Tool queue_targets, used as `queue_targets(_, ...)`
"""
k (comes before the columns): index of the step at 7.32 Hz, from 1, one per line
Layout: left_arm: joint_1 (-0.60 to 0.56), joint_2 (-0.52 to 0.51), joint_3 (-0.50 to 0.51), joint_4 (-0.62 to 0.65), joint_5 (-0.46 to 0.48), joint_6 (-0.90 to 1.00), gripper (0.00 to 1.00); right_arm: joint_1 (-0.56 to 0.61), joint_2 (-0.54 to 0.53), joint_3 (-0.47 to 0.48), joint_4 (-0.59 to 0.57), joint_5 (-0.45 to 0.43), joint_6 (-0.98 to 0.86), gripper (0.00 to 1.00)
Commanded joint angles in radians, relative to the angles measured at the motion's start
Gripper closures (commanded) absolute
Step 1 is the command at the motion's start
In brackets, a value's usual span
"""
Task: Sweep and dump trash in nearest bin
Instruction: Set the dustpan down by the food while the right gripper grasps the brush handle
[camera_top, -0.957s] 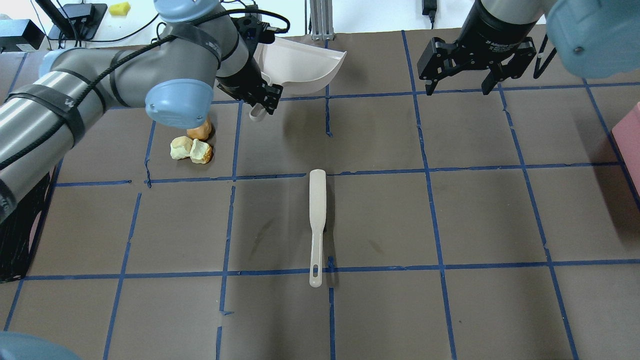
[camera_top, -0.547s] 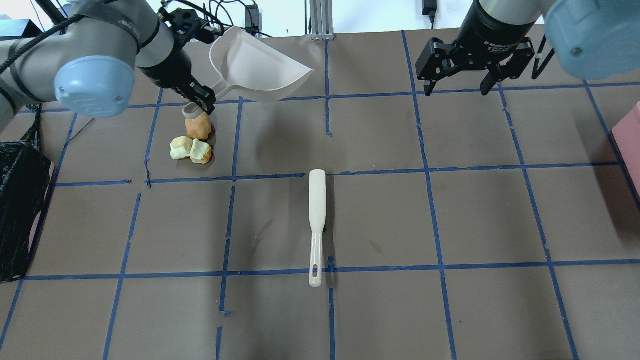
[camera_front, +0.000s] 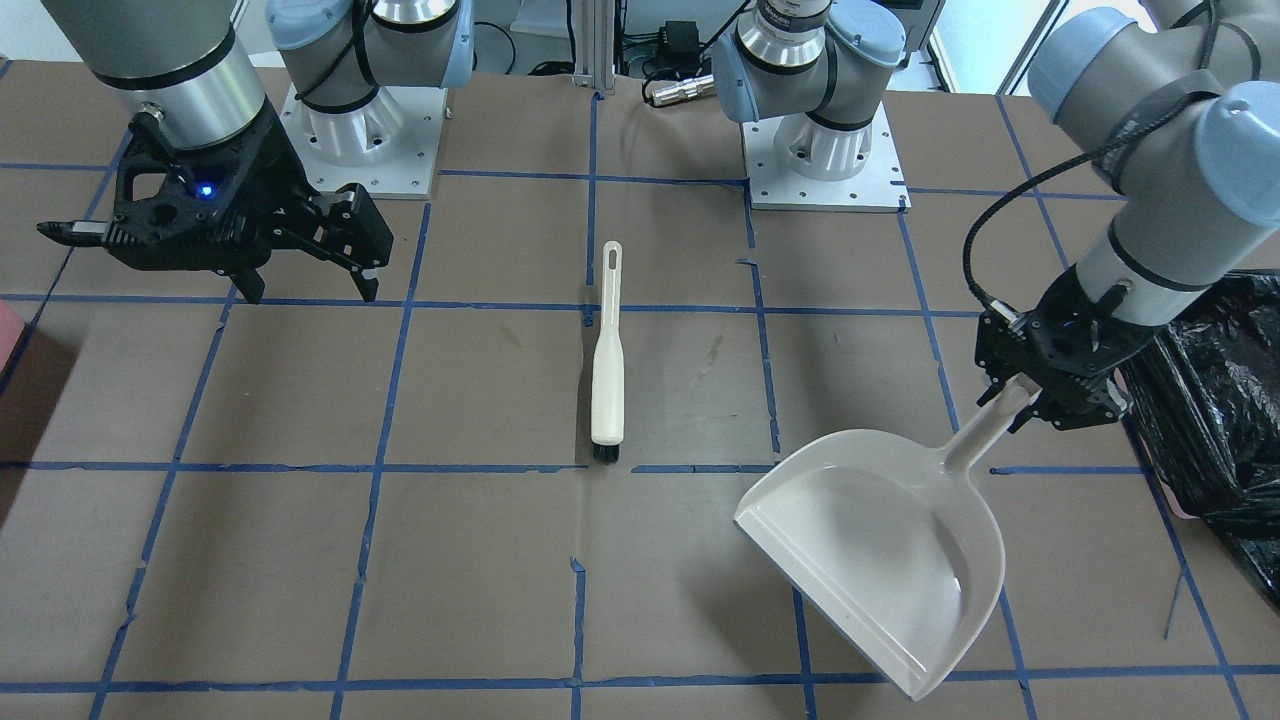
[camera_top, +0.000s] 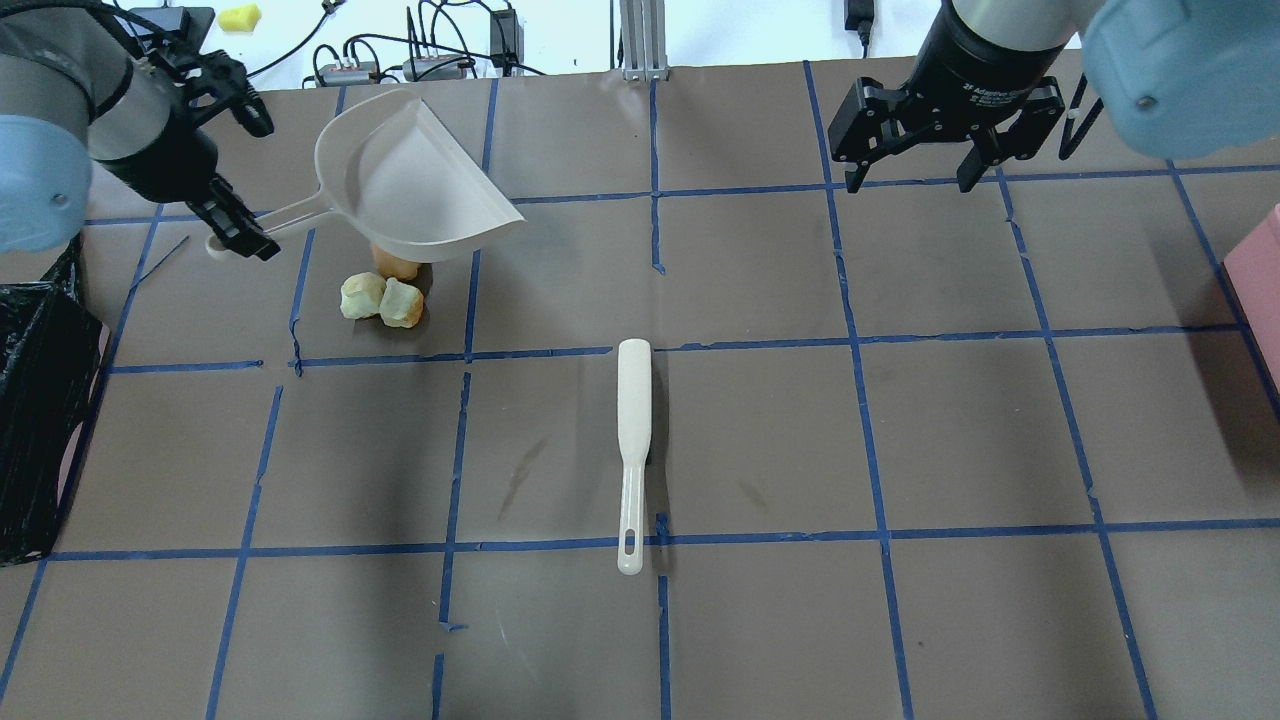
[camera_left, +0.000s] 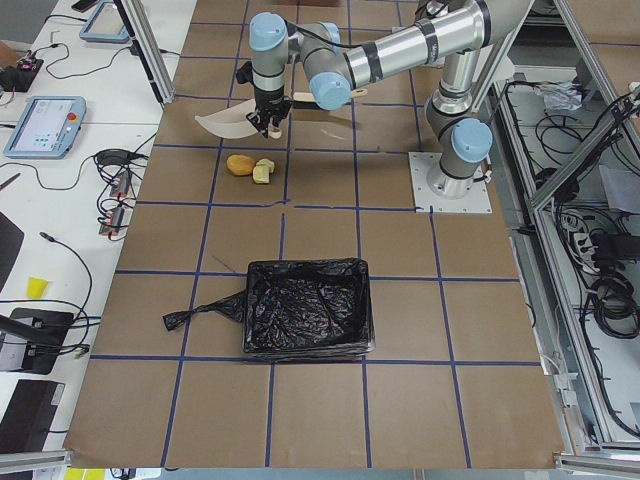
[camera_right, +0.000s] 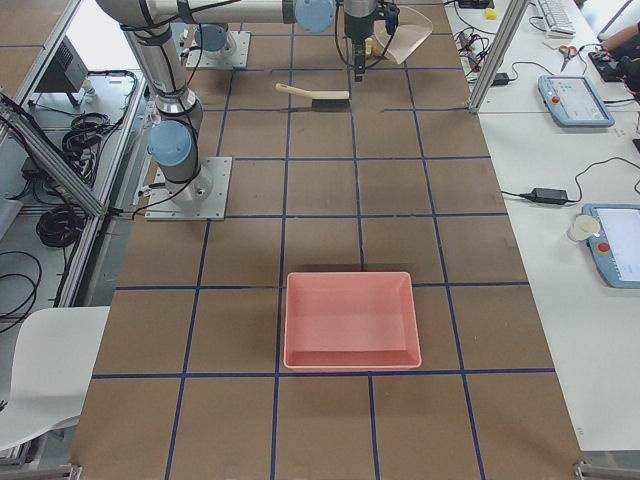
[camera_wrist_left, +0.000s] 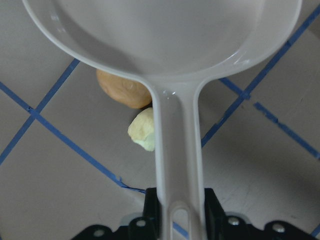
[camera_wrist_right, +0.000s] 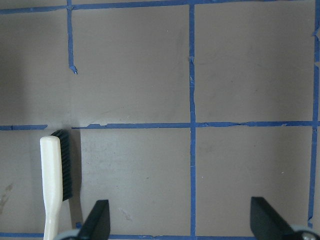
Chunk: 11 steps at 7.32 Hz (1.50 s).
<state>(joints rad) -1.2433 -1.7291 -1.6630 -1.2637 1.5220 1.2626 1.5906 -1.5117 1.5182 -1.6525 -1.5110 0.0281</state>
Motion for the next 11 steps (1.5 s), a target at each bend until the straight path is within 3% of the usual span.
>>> queue_targets(1,0.132,-0.007,0.017,-0.037,-0.002,0.246,0.88,0.0,0.001,-0.001,0.0,0.0,-0.001,0.0)
queue_targets(4,0.228,-0.029,0.049,-0.039,-0.002,0.472,0.88,0.021,0.004,-0.001,-0.004,0.021,0.007,0.01)
queue_targets(7,0.301,-0.128,0.13,-0.028,0.027,0.645,0.88,0.194,0.042,0.019,-0.006,0.008,0.087,0.0)
queue_targets(11,0.309,-0.24,0.166,0.044,0.11,0.711,0.88,0.435,0.056,0.149,-0.016,0.023,0.456,0.0)
